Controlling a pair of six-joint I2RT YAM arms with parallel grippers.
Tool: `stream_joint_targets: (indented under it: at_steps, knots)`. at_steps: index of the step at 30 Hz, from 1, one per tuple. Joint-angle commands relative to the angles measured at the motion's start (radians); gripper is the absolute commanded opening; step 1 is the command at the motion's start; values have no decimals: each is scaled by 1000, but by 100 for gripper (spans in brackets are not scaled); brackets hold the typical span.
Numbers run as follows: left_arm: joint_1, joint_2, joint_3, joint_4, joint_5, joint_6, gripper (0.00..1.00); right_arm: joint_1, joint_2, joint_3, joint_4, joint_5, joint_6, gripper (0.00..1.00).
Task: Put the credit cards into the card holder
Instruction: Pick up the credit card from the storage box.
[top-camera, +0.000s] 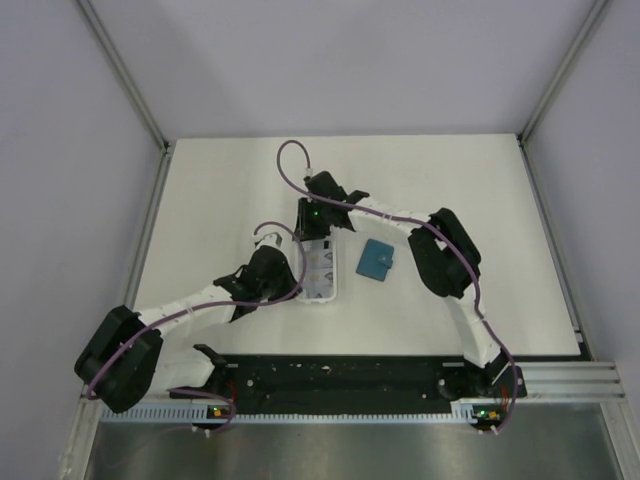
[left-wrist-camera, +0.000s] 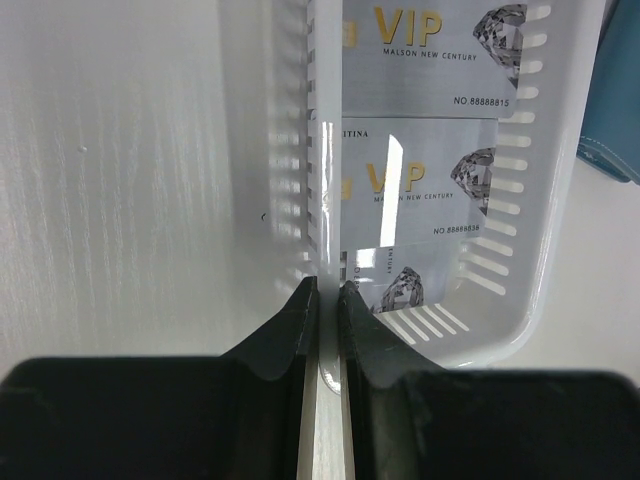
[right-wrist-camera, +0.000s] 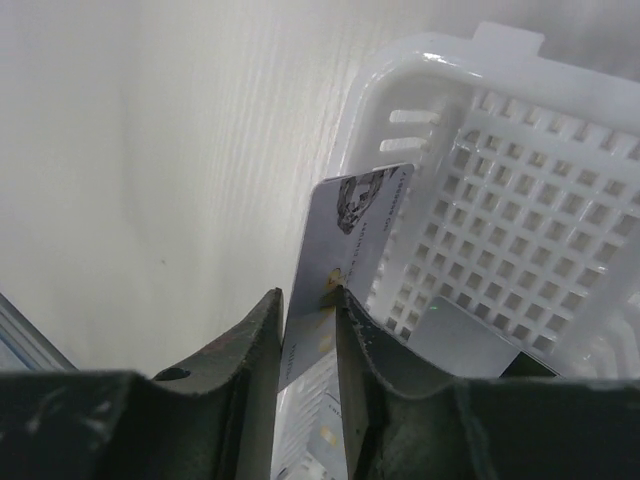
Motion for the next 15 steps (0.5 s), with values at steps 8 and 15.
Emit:
stream_joint_targets:
  at_steps: [8, 15]
  knots:
    - [-2, -36, 23, -22, -23, 12, 0, 5, -75, -24, -4, 58, -37, 3]
    - [1, -55, 43, -70, -78, 18, 0, -10, -152, -89, -1, 95, -68, 0]
